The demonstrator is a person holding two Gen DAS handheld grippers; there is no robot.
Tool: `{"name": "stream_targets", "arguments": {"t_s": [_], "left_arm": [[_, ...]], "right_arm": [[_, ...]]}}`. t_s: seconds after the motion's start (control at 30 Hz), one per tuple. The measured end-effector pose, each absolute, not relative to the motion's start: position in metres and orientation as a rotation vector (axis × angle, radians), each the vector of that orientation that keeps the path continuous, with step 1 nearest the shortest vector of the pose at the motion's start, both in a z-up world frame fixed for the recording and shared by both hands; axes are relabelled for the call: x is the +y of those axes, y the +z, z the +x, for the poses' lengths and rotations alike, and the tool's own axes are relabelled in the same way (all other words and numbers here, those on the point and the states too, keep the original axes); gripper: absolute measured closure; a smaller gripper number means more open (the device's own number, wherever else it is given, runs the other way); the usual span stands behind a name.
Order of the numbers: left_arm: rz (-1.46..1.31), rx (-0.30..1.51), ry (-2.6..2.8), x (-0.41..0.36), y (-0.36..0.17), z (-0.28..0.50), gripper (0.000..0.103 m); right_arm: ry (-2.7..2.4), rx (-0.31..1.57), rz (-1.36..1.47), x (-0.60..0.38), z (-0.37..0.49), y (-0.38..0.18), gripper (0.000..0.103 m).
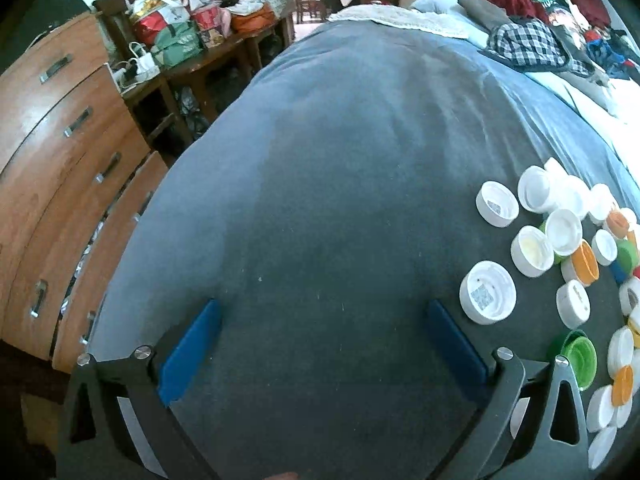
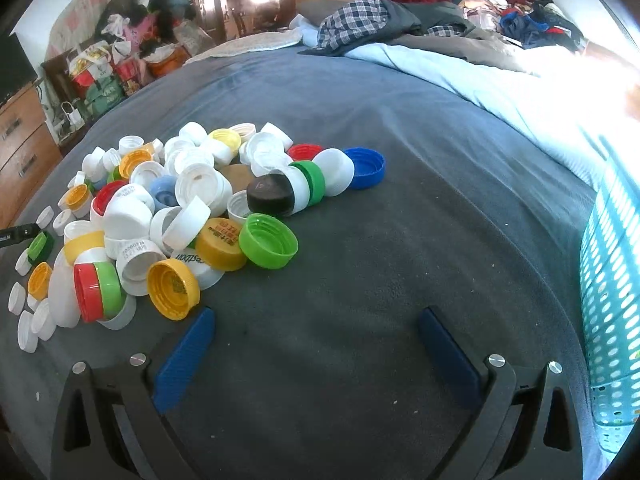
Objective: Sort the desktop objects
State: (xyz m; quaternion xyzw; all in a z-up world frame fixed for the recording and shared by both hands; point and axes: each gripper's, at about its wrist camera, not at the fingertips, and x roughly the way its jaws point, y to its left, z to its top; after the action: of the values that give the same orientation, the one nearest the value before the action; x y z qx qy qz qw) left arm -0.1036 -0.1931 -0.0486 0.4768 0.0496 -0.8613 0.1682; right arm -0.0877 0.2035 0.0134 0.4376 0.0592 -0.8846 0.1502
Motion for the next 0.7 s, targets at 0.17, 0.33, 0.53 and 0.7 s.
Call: {"name": "stream_targets", "arguments": {"t_s": [0.17, 0.33, 0.53, 0.7], "left_arm": [[1.341, 0.117, -2.436, -0.1906, -0.0512, -0.1048, 0.001], [1.336, 0.146, -2.45, -0.1934, -0.0517, -0.1041, 0.001], [1.331, 0.139, -2.45, -0.1941, -0.0515, -0.105, 0.001], [1.329, 0.139, -2.451, -0.1937, -0.0514, -0.1049, 0.001]], "right_arm": [[-2.538, 0.16, 1.257, 0.2039, -0.087, 0.0128, 0.0], [-2.537, 0.156, 1.257, 0.2038, -0.0861, 0.0123, 0.0], [-2.537, 0.153, 1.254, 0.204, -0.0863, 0.0123, 0.0], [-2.537, 0.153, 1.254, 0.2038, -0.0862, 0.0123, 0.0]]}}
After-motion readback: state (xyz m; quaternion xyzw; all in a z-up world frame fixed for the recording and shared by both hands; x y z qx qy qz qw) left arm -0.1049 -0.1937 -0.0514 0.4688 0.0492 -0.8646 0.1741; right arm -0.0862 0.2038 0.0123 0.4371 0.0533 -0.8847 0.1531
